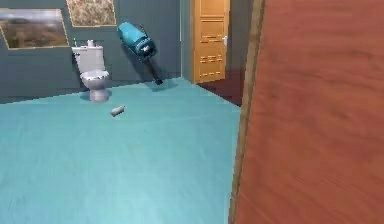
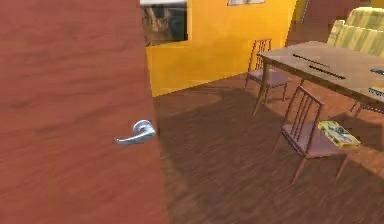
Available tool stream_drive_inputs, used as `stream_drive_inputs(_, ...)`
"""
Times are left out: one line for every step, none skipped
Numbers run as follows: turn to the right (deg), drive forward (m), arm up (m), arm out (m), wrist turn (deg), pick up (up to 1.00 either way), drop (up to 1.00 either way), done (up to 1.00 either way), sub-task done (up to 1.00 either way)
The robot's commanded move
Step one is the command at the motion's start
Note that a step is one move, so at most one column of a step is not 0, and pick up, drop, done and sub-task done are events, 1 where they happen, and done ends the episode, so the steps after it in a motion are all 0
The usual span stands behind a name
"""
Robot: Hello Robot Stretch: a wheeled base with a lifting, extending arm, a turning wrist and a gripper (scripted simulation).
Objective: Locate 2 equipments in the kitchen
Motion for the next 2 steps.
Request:
stream_drive_inputs(-45.0,0.0,0.0,0.0,0.0,0.0,0.0,0.0,0.0)
stream_drive_inputs(-45.0,0.0,0.0,0.0,0.0,0.0,0.0,0.0,0.0)
